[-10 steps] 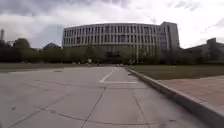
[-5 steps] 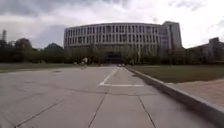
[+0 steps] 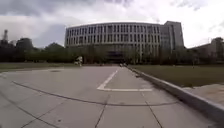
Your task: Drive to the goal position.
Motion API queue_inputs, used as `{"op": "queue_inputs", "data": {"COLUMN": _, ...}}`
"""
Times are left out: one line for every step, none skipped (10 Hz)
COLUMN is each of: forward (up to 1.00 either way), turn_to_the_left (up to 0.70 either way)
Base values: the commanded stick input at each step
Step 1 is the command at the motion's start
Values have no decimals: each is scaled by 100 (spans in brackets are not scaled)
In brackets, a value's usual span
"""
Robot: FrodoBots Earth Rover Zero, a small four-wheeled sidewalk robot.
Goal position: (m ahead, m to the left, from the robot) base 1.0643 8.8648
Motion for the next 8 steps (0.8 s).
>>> {"op": "queue_inputs", "data": {"forward": 100, "turn_to_the_left": 0}}
{"op": "queue_inputs", "data": {"forward": 100, "turn_to_the_left": 0}}
{"op": "queue_inputs", "data": {"forward": 100, "turn_to_the_left": 0}}
{"op": "queue_inputs", "data": {"forward": 100, "turn_to_the_left": 0}}
{"op": "queue_inputs", "data": {"forward": 100, "turn_to_the_left": 0}}
{"op": "queue_inputs", "data": {"forward": 100, "turn_to_the_left": 0}}
{"op": "queue_inputs", "data": {"forward": 100, "turn_to_the_left": -27}}
{"op": "queue_inputs", "data": {"forward": 100, "turn_to_the_left": -27}}
